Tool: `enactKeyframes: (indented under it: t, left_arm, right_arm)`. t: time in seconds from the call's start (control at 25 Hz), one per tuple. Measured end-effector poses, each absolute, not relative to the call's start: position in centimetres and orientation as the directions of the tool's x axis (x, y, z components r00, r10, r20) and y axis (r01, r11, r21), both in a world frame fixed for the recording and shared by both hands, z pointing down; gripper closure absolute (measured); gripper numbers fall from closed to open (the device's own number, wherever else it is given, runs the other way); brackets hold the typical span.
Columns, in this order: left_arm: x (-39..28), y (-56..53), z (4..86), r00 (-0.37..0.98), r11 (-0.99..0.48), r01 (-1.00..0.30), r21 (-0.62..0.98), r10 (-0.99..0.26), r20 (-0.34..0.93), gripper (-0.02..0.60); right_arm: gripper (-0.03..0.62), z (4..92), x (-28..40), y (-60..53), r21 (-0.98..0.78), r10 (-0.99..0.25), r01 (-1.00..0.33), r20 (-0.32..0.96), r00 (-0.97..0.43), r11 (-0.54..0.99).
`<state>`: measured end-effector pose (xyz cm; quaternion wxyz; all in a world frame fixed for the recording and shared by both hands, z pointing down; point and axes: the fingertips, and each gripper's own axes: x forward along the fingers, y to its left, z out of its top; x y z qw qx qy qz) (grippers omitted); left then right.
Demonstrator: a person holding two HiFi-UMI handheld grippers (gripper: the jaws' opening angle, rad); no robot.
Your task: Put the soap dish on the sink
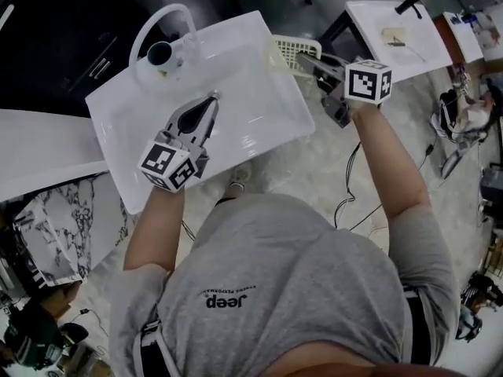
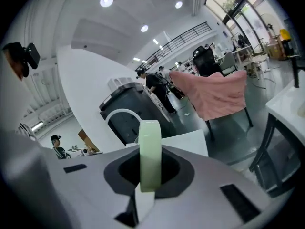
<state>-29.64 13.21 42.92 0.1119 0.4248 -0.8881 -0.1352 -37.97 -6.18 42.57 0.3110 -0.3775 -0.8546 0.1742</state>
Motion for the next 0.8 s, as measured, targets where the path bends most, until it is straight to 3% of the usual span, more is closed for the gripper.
enactKeyframes:
  t: [0.4,0.8]
  left_arm:
    - [-32.1,18.7,48.6,-0.656,0.641,-0.649,0.411,-0.745,0.126,0.568]
    - [-32.8,19.4,51.3,-0.659,0.64,-0.615,0.461,-0.738,0.144,0.568]
  right_arm:
    - [0.52,54.0,-50.7,3.4,-0.562,0.767,0.537,0.561,-0.311,0.629]
    - [0.52,62.1,-55.3,5.0,-0.594,0.727,0.49,0.675,-0.126,0.638]
